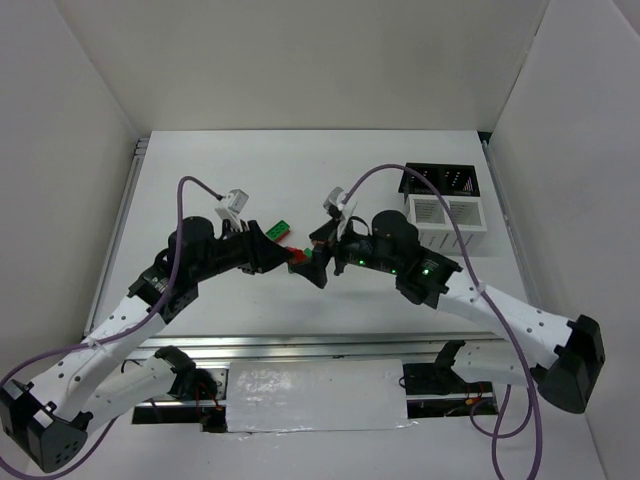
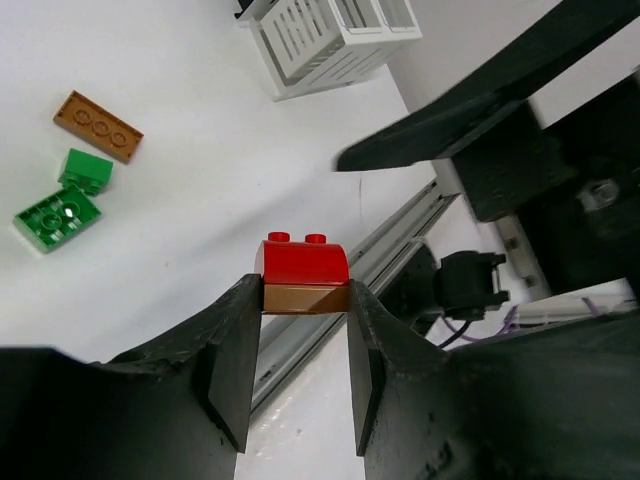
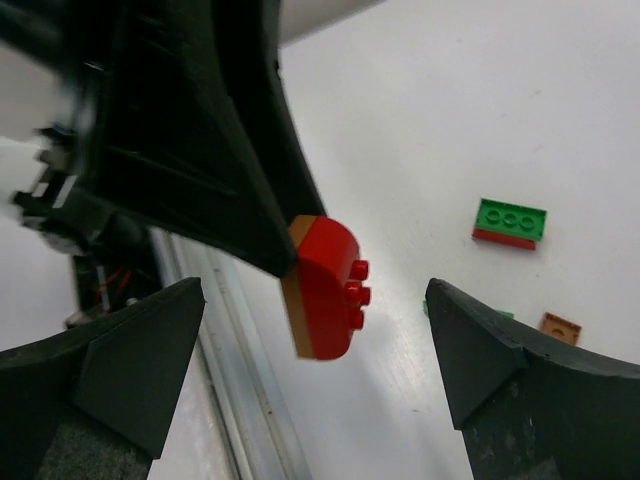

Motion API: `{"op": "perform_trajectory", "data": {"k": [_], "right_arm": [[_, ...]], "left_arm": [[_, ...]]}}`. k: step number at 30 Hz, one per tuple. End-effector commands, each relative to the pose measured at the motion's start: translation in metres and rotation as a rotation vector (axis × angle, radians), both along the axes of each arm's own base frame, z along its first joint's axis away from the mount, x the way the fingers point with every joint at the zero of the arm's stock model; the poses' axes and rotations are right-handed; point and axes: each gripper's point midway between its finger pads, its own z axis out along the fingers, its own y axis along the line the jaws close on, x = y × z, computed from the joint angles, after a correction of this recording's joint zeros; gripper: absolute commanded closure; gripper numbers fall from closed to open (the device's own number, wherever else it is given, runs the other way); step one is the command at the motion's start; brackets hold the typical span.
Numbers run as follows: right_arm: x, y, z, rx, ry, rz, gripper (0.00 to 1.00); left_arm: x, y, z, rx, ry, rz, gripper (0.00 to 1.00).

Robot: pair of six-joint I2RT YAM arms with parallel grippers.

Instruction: Sort the legos into containers by color

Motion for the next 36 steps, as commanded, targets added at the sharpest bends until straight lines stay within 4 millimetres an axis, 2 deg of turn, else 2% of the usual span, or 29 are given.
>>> {"op": "perform_trajectory", "data": {"k": [1, 2, 3, 5, 7, 8, 10, 13, 18, 24, 26, 27, 28, 30, 31, 36], "right_arm": [[-0.027, -0.020, 0.039, 0.101, -0.005, 0.146, 0.00], [-0.041, -0.024, 0.041, 0.114, 0.004, 0.230, 0.00], [-0.041, -0.033, 0.047, 0.130, -0.003, 0.240, 0.00], [-0.056, -0.038, 0.048, 0.135, 0.013, 0.316, 0.00], [-0.057, -0.041, 0.050, 0.144, 0.026, 0.298, 0.00], [-0.059, -0.041, 0.051, 0.151, 0.033, 0.302, 0.01], [-0.061, -0.040, 0.050, 0.166, 0.055, 0.310, 0.00], [-0.072, -0.037, 0.055, 0.198, 0.057, 0.373, 0.02], [-0.083, -0.029, 0.053, 0.204, 0.070, 0.432, 0.06], [-0.096, -0.019, 0.059, 0.230, 0.062, 0.511, 0.14], [-0.098, -0.015, 0.058, 0.229, 0.058, 0.524, 0.24], [-0.100, -0.014, 0.058, 0.225, 0.049, 0.535, 0.34], [-0.100, -0.013, 0.057, 0.221, 0.052, 0.538, 0.65], [-0.095, -0.011, 0.055, 0.219, 0.058, 0.521, 0.94], [-0.094, -0.011, 0.052, 0.211, 0.057, 0.510, 1.00], [-0.078, -0.026, 0.054, 0.234, 0.002, 0.406, 1.00]], "left_arm": [[0.003, -0.002, 0.031, 0.006, -0.178, -0.049, 1.00], [-0.002, -0.005, 0.034, 0.012, -0.222, -0.095, 1.00], [-0.016, -0.013, 0.043, -0.020, -0.271, -0.195, 1.00], [-0.032, -0.016, 0.053, -0.053, -0.357, -0.283, 1.00], [-0.055, -0.019, 0.069, -0.107, -0.443, -0.387, 1.00], [-0.061, -0.019, 0.070, -0.122, -0.458, -0.414, 1.00], [-0.077, -0.018, 0.084, -0.170, -0.528, -0.476, 1.00], [-0.094, -0.018, 0.089, -0.224, -0.548, -0.553, 1.00], [-0.106, -0.020, 0.090, -0.261, -0.554, -0.621, 1.00], [-0.098, -0.022, 0.088, -0.249, -0.531, -0.592, 1.00], [-0.095, -0.022, 0.089, -0.247, -0.521, -0.573, 1.00], [-0.094, -0.022, 0.090, -0.248, -0.517, -0.570, 1.00], [-0.093, -0.022, 0.090, -0.247, -0.518, -0.565, 1.00], [-0.092, -0.022, 0.091, -0.242, -0.514, -0.561, 1.00], [-0.090, -0.022, 0.090, -0.232, -0.518, -0.557, 1.00], [-0.084, -0.017, 0.085, -0.176, -0.518, -0.495, 1.00]]}}
